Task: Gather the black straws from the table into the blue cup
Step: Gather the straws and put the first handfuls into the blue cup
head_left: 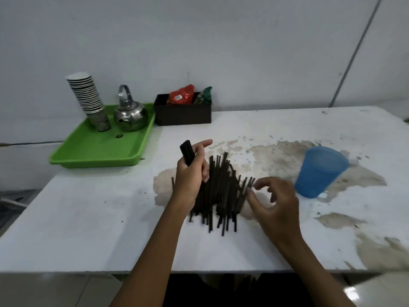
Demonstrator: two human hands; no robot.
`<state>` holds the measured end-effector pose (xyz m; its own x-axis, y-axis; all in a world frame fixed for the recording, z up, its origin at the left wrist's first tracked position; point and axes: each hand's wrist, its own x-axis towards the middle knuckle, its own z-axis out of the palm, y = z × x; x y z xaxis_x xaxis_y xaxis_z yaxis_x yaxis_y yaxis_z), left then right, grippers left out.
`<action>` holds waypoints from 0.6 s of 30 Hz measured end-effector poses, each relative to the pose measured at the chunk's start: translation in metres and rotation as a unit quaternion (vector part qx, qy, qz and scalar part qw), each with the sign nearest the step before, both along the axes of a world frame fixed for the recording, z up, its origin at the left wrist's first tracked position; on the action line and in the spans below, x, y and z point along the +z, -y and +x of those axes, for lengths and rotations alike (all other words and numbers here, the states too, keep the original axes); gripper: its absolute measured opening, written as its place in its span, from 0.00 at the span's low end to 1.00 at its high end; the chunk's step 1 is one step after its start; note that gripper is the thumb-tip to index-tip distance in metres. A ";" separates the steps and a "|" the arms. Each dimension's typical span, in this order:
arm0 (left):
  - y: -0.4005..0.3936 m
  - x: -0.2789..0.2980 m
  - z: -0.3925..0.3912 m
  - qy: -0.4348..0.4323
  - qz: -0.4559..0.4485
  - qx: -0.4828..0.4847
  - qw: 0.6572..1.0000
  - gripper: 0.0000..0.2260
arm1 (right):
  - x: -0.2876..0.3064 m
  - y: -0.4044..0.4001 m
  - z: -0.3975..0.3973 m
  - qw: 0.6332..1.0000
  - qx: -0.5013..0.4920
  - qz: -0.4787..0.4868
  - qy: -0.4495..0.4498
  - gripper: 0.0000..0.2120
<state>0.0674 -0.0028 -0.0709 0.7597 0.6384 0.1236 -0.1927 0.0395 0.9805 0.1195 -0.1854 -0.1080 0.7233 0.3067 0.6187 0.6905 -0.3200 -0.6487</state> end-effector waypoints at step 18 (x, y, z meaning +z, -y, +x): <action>0.127 0.054 0.140 0.053 -0.146 -0.124 0.980 0.18 | -0.029 0.074 0.079 0.969 -0.162 0.020 -0.187 0.35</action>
<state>0.2071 -0.1302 -0.0167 0.8888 0.4557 0.0491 -0.2414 0.3745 0.8953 0.1990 -0.2595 -0.1372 0.9535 0.0082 0.3013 0.2726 -0.4499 -0.8504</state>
